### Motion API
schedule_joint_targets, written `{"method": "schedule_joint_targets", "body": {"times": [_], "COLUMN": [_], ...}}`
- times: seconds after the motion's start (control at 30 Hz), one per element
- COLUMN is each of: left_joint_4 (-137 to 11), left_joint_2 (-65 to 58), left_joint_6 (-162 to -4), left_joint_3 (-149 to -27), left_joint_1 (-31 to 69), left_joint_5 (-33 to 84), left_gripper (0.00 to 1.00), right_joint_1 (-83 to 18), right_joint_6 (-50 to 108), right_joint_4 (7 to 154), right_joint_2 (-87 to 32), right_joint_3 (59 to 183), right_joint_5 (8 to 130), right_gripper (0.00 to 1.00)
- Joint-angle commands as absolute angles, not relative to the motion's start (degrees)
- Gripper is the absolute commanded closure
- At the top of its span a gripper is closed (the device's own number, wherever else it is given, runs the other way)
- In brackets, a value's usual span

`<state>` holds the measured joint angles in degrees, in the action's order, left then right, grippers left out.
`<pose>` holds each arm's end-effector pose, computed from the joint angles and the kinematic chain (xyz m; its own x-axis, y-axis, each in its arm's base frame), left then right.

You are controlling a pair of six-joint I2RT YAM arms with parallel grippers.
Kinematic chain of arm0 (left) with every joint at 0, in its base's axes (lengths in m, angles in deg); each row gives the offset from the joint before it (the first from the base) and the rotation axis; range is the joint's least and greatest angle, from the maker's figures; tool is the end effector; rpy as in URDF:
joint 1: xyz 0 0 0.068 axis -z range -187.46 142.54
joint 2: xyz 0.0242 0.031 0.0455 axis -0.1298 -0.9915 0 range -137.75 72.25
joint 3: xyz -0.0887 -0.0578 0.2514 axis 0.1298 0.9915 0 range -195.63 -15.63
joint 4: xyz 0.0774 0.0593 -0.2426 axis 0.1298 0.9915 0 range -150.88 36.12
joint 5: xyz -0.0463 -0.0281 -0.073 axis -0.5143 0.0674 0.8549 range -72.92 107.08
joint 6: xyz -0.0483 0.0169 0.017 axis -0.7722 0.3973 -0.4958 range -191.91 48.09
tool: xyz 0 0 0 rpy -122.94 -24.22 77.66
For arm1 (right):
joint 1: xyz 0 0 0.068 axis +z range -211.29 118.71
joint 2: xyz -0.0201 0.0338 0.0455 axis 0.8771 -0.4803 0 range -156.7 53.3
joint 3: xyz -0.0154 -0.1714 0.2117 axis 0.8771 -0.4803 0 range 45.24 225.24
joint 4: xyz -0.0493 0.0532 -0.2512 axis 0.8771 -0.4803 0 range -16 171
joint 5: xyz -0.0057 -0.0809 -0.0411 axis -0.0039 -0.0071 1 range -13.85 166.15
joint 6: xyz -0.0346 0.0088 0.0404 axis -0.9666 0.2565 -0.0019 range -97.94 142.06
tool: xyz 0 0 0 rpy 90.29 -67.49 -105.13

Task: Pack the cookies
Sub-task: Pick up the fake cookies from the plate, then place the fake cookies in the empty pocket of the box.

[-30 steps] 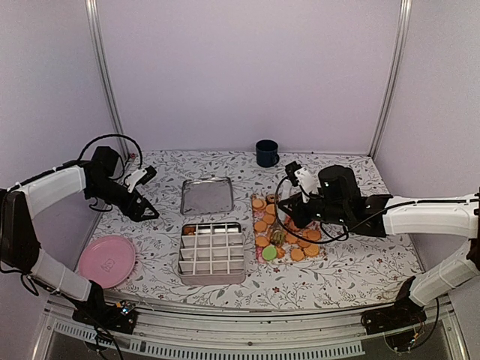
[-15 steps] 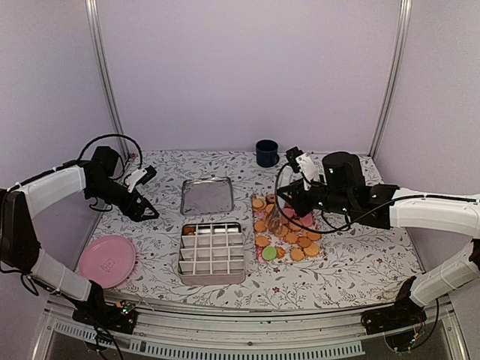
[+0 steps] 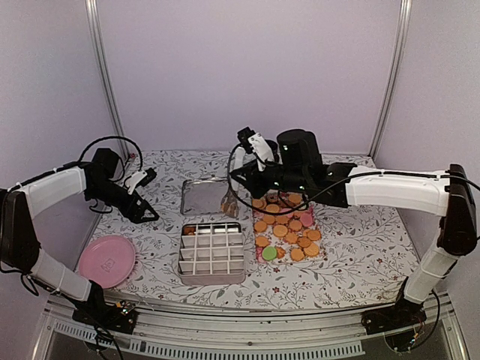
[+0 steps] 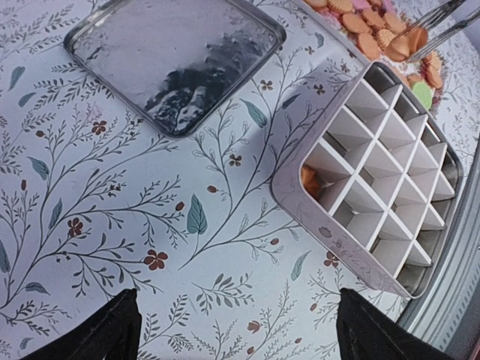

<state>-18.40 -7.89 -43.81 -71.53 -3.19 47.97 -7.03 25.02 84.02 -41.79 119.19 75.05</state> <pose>0.2620 -0.0378 0.2317 -0.6826 0.4563 -0.5708 0.6663 0.7094 -0.2297 0.2319 0.3233 0.3100 -0.2238 -0.2227 -0.9488 -0.8118 0.5813 0.0551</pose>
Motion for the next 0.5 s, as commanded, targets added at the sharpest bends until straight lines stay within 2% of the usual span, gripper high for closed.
{"method": "schedule_joint_targets", "body": {"times": [0.0,0.17,0.47], "left_joint_4": [-18.66,-19.17,-19.31], "left_joint_2": [-6.45,-6.46,-5.53], "left_joint_6": [-43.17,-43.05,-43.13], "left_joint_3": [-70.22,-69.62,-69.14], "left_joint_1": [-3.89,-3.99,-3.99], "left_joint_5": [48.88,49.06,50.15], "left_gripper": [0.09,0.09,0.1], "right_joint_1": [-4.45,-2.93,-2.76], "right_joint_6": [23.37,22.68,23.11], "right_joint_4": [85.05,83.64,83.6], "right_joint_2": [-48.09,-54.01,-58.01], "right_joint_3": [127.21,132.75,135.01], "right_joint_5": [71.12,69.74,69.08], "right_gripper": [1.0,1.0,0.97]}}
